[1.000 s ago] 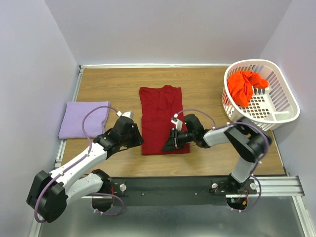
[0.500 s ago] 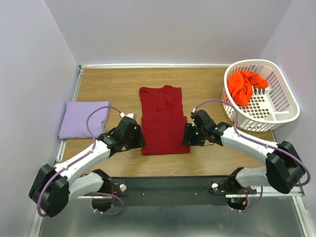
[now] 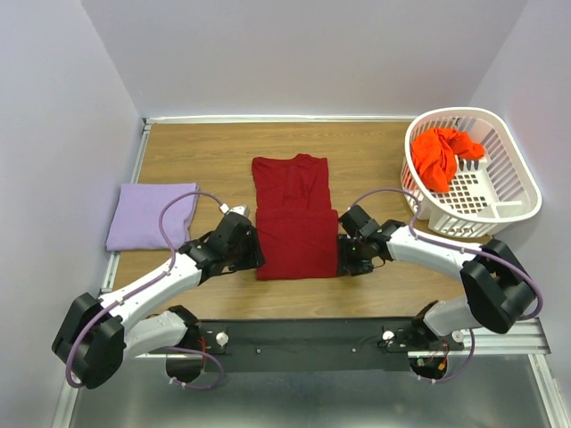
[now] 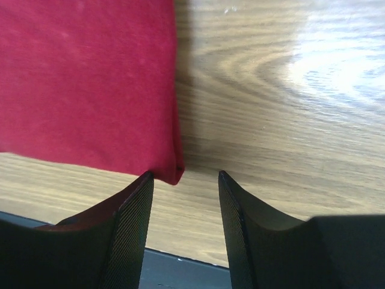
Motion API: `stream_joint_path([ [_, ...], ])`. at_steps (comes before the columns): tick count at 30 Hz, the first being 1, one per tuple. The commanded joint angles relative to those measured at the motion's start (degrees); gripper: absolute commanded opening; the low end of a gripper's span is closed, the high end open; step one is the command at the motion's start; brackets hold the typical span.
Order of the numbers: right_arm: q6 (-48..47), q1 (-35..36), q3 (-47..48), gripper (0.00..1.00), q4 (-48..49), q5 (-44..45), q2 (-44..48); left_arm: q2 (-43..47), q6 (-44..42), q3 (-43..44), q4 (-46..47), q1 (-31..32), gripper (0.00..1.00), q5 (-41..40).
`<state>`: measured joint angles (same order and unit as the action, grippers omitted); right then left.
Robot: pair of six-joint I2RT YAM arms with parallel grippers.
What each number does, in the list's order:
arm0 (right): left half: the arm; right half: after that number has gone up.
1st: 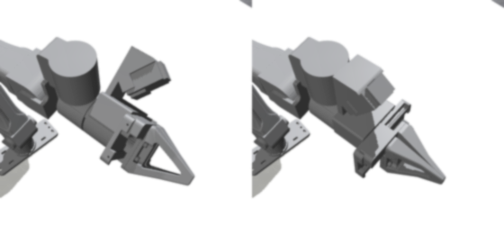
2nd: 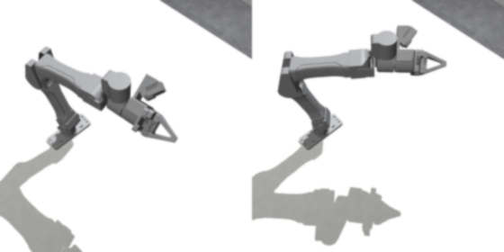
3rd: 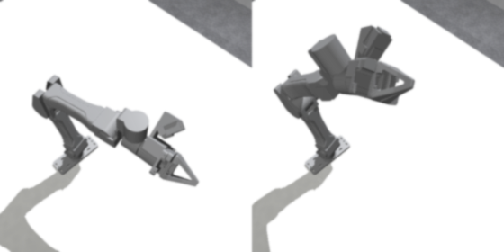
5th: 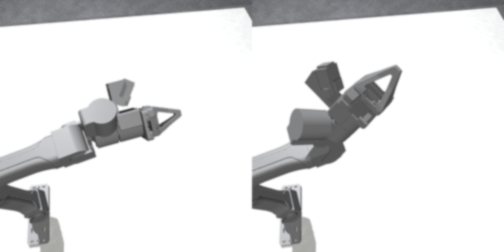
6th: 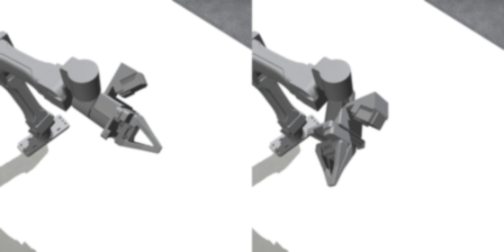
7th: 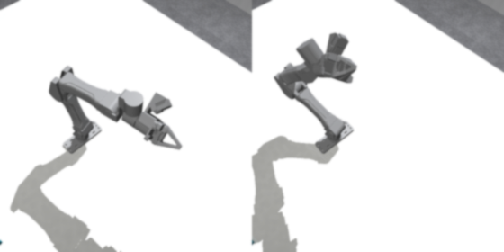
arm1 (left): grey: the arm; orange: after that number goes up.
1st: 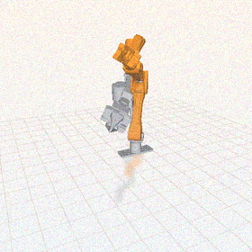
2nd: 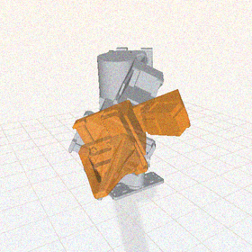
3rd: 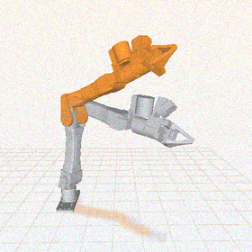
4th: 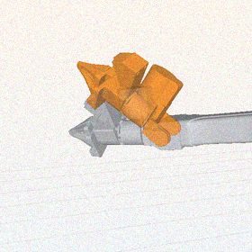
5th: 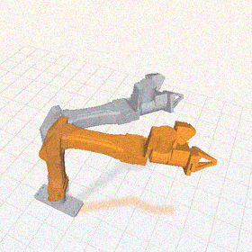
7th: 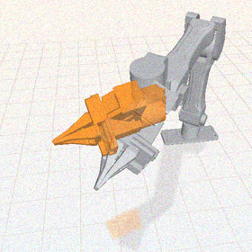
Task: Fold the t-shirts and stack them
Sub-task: Fold the tshirt
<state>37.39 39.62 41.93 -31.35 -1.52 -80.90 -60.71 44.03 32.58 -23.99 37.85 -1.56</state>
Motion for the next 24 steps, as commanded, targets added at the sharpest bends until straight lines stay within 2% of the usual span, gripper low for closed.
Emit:
stream_joint_path([
  [1, 0.8, 1.2, 1.2, 0.54, 0.9, 2.0, -2.4, -0.3, 0.4, 1.0, -0.6, 0.7, 0.57, -2.0],
  [6, 1.2, 2.5, 1.0, 0.53, 1.4, 3.0, -4.7, -0.1, 0.5, 0.9, -0.7, 1.2, 0.57, -2.3],
  [20, 0.1, 3.7, -0.3, 0.37, 0.1, 3.5, -9.3, -1.8, 1.5, 2.0, -2.5, 2.7, 0.57, -3.6],
  [22, -0.1, 3.8, -0.2, 0.28, 0.2, 3.8, -10.4, -2.4, 1.5, 2.1, -2.6, 2.8, 0.57, -3.4],
  [24, -0.5, 3.7, -0.2, 0.14, 0.2, 4.4, -10.6, -2.8, 1.5, 2.1, -2.9, 2.9, 0.57, -3.2],
])
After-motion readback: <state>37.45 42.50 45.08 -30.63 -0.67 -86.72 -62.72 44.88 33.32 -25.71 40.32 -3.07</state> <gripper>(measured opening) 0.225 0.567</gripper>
